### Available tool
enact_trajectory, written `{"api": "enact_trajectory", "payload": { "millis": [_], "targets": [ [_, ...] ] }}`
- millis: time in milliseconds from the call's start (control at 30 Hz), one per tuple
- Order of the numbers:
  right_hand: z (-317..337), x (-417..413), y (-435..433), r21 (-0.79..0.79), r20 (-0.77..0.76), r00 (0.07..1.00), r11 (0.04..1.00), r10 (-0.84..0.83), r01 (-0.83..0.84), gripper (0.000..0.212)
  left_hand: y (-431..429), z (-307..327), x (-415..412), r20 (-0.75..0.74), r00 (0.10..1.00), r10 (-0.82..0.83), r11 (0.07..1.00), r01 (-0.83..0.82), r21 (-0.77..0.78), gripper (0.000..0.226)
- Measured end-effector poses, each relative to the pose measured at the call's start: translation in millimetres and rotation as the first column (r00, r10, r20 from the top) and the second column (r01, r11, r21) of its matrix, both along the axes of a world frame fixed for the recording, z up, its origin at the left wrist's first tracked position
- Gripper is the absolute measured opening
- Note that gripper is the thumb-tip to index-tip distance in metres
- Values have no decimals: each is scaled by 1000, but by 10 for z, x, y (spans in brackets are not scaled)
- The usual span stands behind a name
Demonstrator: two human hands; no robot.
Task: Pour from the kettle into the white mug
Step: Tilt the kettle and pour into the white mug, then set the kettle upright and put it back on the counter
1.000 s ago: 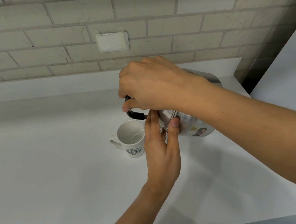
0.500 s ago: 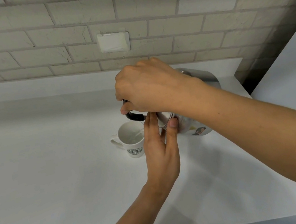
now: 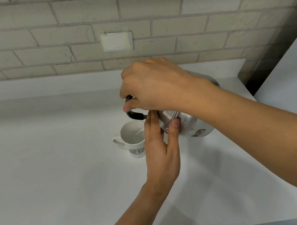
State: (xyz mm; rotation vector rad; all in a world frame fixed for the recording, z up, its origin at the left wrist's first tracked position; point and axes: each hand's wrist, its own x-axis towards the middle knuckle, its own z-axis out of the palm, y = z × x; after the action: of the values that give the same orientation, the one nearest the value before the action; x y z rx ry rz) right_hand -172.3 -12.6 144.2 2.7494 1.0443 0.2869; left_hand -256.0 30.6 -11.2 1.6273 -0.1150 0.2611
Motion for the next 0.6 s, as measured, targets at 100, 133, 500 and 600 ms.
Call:
{"api": "enact_trajectory", "payload": {
  "millis": [100,133,500,600],
  "targets": [
    [0,-6,-145,98,-41,999,995,-6,10,39,22,16,16,-7,1000,-22,998,22,65,63],
    [-9,-12,-206,154,-62,998,988,-11,20,38,33,22,22,-1,1000,-29,994,29,110,64],
    [-440,-82,-959,773,-60,993,625,-99,109,35,168,49,98,26,998,49,987,-52,153,31],
    [-559,-88,-1117,848,-27,991,521,-134,94,32,208,161,289,26,997,74,987,-77,142,33]
  ]
}}
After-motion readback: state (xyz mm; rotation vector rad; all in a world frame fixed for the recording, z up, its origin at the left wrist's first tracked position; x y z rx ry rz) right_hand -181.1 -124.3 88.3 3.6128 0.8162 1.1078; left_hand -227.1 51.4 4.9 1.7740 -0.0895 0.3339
